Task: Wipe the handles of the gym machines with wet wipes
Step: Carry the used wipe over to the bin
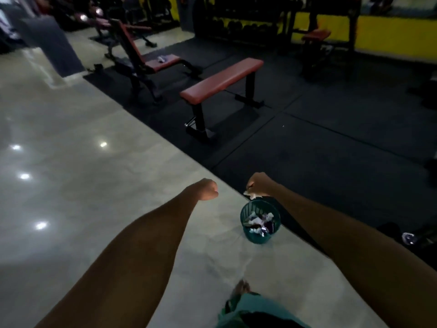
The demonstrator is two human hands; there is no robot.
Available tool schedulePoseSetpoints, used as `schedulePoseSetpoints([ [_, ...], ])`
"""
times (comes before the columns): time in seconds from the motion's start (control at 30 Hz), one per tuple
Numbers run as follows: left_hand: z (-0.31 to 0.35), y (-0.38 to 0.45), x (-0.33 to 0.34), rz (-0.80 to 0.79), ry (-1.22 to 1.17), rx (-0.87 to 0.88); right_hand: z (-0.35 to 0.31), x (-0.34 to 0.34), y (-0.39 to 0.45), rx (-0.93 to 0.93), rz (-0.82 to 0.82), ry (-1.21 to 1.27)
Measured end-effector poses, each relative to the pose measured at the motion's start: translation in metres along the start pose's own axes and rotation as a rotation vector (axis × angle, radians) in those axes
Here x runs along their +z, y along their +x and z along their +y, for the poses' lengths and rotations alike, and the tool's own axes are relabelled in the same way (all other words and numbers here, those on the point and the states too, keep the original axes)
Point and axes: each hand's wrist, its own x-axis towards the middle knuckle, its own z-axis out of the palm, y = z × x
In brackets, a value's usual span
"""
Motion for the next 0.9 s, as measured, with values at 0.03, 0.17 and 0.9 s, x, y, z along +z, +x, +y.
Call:
schedulePoseSetpoints([
  [0.03, 0.002, 0.016, -0.009, -0.019, 0.008, 0.019, 0.008, -0.005, 0.011, 0.041, 0.003, 0.048],
  [0.17, 0.013, 0.086, -0.043, -0.012, 0.045, 0.136, 0.034, -0.023, 0.053, 0.186, 0.024, 0.194],
  [0.9, 0.09, 0.321, -0.055, -0.53, 0.557, 0.65, 0.106, 0.015, 0.117, 1.038, 0.231, 0.698],
])
